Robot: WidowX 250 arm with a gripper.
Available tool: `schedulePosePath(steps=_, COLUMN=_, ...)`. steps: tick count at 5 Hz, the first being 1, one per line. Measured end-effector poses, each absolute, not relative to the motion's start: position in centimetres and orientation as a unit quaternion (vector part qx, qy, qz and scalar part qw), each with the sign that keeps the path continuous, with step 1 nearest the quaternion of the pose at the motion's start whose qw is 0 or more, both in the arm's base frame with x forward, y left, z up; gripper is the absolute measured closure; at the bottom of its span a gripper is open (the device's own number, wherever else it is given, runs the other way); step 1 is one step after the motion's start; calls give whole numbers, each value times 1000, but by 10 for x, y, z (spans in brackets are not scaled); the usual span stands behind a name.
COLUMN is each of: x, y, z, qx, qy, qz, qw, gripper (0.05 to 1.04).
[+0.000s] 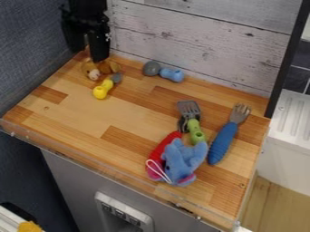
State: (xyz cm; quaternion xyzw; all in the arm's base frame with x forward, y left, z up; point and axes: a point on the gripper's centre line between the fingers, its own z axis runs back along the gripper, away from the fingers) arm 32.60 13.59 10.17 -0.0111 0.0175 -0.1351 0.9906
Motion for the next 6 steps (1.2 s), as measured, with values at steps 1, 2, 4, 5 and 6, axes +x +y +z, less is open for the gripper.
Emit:
schedulePosePath(steps=1, x=346, y=143, z=102, qx=-5, qy=7, qz=-186, qw=983, gripper=84)
schedulePosePath(steps=2, x=361, y=149, z=99, qx=3, qy=0, qz=-197, qw=980, gripper=84)
schedulePosePath(steps=4, x=379, y=160, z=95, qx=16, qy=-2, qz=-118, qw=993, gripper=84)
schedulePosePath(steps=5, x=384, y=162, z=80, qx=12, qy=1, qz=-71, qw=997, gripper=84)
schedulePosePath(steps=6, x=387, y=162, z=64, qx=6, qy=7, qz=-53, qw=999, gripper=87)
